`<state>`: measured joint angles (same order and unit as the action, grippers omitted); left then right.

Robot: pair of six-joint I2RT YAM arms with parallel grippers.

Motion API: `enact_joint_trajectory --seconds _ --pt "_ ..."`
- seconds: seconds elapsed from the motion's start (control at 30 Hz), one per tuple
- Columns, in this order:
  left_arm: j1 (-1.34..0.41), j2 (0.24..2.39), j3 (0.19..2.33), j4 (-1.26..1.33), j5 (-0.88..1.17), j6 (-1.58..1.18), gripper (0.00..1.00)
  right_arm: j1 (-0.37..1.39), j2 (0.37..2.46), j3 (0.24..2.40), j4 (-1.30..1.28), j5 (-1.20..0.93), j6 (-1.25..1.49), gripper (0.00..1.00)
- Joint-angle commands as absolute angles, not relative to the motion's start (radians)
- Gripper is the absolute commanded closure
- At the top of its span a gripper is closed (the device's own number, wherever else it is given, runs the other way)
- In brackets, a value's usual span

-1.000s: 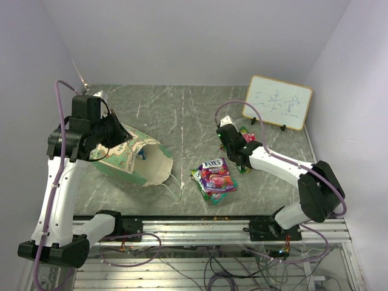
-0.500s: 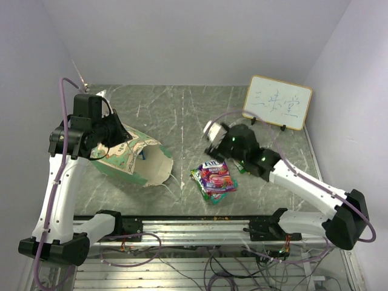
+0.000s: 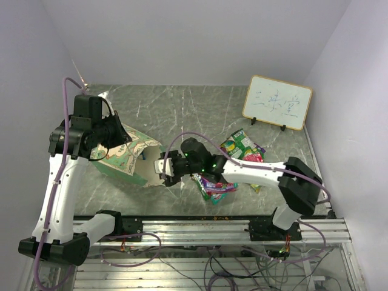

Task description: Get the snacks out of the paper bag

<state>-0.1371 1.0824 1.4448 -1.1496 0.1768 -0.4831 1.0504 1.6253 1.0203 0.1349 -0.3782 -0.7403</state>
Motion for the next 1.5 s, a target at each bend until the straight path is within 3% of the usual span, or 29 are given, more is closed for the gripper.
enact_joint_trajectory --seconds 0.0,0.13,0.43,0.73,1.1,1.33,1.47 --pt "-0.132 1.065 1.455 -1.149 0.207 -0.46 0.93 1.065 1.695 1.039 0.365 -0.409 -0.719 0.36" --pt "-0.132 1.062 1.442 -1.157 0.221 -0.455 0.93 1.084 1.776 1.036 0.439 -0.34 -0.853 0.36" --pt "-0.132 1.078 1.438 -1.164 0.263 -0.471 0.93 1.102 1.936 1.052 0.705 -0.269 -0.796 0.42" --pt "-0.132 1.1 1.466 -1.182 0.3 -0.452 0.93 1.097 2.18 1.245 0.753 -0.223 -0.857 0.3" --pt "-0.133 1.077 1.453 -1.232 0.322 -0.426 0.93 1.065 2.401 1.475 0.686 -0.117 -0.81 0.23" --pt "-0.132 1.059 1.482 -1.277 0.285 -0.43 0.93 1.058 2.427 1.447 0.618 0.003 -0.778 0.3" --pt "-0.132 1.036 1.484 -1.307 0.247 -0.436 0.93 1.047 2.42 1.431 0.585 0.012 -0.749 0.48"
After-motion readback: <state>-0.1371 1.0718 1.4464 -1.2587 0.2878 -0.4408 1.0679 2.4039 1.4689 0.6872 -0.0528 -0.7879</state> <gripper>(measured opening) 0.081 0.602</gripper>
